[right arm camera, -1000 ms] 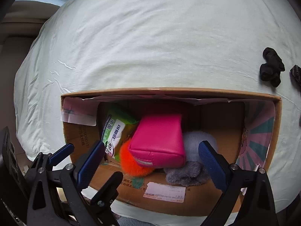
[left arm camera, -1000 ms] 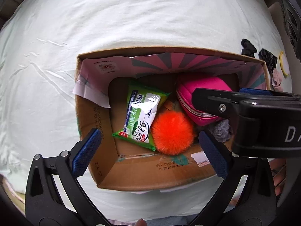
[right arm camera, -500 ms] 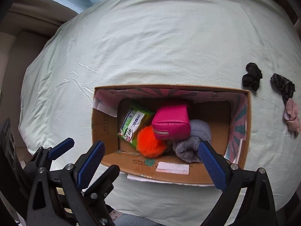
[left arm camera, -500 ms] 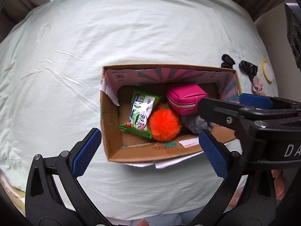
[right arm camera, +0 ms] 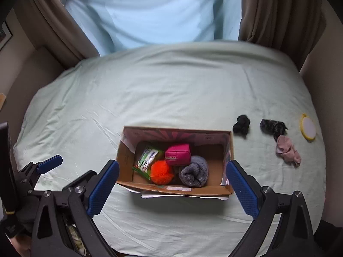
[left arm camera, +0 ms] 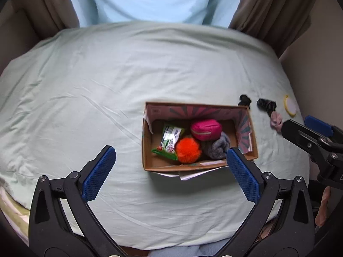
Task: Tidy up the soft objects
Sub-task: 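Move both tools back toward the remaining socks on the bed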
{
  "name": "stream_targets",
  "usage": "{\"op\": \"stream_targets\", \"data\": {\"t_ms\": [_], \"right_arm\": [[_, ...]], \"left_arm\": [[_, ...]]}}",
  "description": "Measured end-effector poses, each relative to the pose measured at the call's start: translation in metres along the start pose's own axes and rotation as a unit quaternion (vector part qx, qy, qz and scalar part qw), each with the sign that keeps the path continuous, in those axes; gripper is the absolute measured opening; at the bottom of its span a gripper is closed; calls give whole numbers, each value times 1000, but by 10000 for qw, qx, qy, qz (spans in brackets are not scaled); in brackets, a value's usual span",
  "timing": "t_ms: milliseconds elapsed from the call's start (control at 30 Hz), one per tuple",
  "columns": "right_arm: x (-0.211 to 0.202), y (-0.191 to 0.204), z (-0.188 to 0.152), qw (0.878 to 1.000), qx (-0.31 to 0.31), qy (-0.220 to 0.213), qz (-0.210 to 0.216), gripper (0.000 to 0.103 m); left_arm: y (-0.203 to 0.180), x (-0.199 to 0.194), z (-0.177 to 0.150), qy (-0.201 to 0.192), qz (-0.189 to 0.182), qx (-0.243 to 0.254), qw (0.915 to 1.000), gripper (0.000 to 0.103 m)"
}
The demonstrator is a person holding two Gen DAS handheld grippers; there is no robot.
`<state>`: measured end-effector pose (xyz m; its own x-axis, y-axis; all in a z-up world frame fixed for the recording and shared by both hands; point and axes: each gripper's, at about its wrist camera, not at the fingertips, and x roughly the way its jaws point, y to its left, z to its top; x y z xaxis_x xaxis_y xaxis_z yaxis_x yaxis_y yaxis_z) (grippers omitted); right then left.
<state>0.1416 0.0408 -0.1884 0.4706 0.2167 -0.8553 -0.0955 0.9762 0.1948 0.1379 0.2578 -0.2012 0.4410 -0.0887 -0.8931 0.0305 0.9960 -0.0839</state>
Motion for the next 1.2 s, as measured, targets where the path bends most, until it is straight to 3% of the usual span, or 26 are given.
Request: {"op": "stream_targets", "data": {"t_ms": [233,367,567,933,1200], "right_arm": [[-68,-5,-21,9946,30,-919,-482,99],[-98,-18,-32,9905,124,-1258,-538,99],[-133,-56,-42,9826,328,-1698,-681,99],[-172,-178,-50,9766,378,-1976,-756,99],[-163,-296,-39,9772,335,-1957,-752,99]], "left_arm": [[-7,-62,-9,-783,-69,106,9968,103],[-19,-86,-14,-1130,-126,124,9934,103],[-55,-99,-16,-1301,-293,152,9910,103],[-185,-101,-17,-1423,-448,261,9885,103],[-304,-60,-17,-1259,-404,370,9905,103]]}}
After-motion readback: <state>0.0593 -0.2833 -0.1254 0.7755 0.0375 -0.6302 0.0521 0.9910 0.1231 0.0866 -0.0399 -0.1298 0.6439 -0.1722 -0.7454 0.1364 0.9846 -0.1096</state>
